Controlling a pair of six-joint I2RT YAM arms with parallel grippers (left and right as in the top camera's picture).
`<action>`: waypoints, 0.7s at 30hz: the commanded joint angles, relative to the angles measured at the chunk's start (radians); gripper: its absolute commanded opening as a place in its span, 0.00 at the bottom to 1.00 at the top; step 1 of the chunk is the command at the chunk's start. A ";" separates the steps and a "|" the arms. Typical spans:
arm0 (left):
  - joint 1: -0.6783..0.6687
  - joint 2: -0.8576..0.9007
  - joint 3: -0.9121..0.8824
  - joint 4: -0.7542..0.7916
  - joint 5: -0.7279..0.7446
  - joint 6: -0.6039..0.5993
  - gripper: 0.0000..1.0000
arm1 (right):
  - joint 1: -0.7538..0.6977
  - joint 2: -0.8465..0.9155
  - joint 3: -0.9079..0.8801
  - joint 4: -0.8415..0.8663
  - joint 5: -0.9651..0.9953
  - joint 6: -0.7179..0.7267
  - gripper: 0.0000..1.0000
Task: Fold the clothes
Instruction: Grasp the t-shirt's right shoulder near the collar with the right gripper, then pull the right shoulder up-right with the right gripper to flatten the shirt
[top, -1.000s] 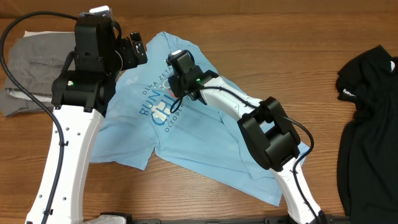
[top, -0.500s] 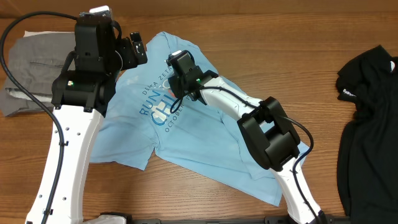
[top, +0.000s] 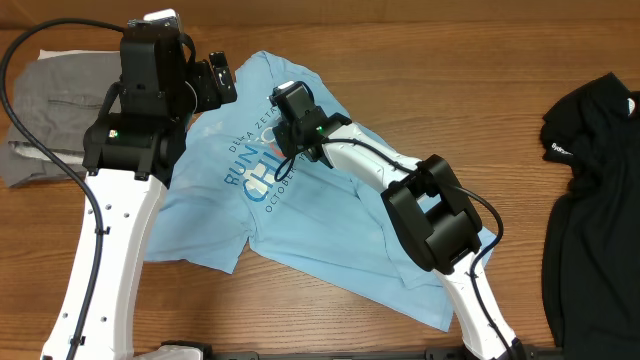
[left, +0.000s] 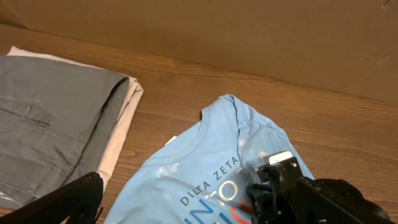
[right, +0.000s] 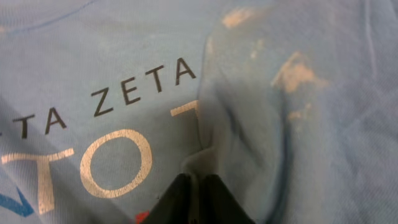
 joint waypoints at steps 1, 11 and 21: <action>0.004 -0.007 -0.007 0.003 0.004 -0.010 1.00 | 0.000 0.021 0.022 -0.003 -0.006 0.003 0.04; 0.004 -0.007 -0.007 0.003 0.004 -0.010 1.00 | -0.062 -0.018 0.206 -0.113 -0.006 0.002 0.04; 0.004 -0.007 -0.007 0.003 0.004 -0.010 1.00 | -0.219 -0.017 0.266 -0.145 -0.120 -0.001 0.04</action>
